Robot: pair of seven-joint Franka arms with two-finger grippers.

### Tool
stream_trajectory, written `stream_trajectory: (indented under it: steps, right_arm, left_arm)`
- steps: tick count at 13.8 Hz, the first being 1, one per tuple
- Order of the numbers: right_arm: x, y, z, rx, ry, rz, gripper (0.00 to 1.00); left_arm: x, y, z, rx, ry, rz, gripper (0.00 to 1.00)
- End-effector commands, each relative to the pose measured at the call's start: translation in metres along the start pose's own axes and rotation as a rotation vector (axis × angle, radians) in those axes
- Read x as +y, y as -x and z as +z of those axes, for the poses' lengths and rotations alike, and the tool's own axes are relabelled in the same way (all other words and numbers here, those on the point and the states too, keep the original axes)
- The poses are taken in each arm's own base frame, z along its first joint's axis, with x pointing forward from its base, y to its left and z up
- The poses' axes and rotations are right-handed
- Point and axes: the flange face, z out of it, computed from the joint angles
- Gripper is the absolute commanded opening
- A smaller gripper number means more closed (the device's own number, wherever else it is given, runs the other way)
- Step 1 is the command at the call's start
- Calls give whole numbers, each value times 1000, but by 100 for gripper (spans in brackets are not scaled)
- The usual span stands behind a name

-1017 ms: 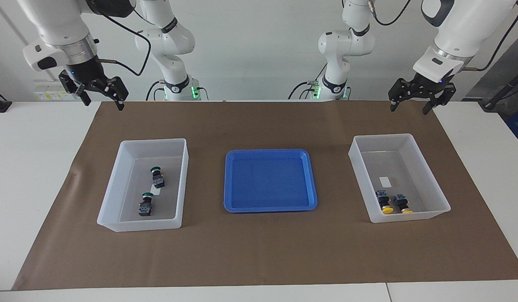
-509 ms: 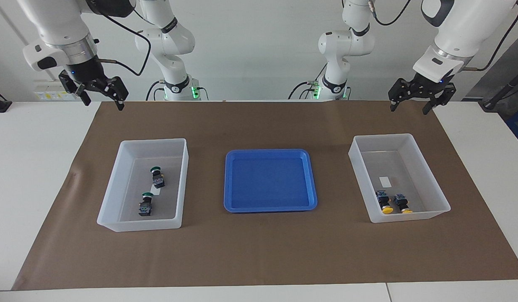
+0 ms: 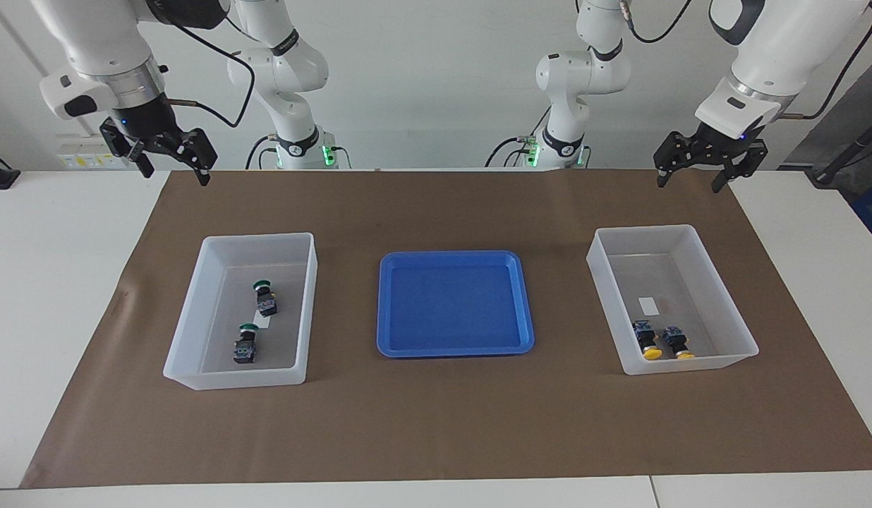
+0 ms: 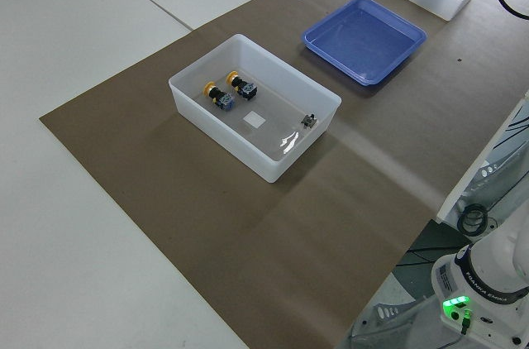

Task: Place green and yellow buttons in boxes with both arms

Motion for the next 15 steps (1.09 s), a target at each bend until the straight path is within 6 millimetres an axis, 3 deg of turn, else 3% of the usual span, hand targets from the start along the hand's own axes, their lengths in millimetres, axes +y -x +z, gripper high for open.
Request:
stream_trajectory:
  steps: [1,4,9,15]
  right_arm:
    - [1,4,-3,-5,-26,-15,100]
    - [11,3,-1,-6,-25,5,100]
    - [10,9,-13,-68,-62,4,100]
    - [3,3,-10,-18,-74,-35,100]
  left_arm:
    - [2,8,0,-5,-23,-5,100]
    - [2,8,0,-5,-23,-5,100]
    - [2,8,0,-5,-23,-5,100]
    - [3,1,-3,37,-29,1,100]
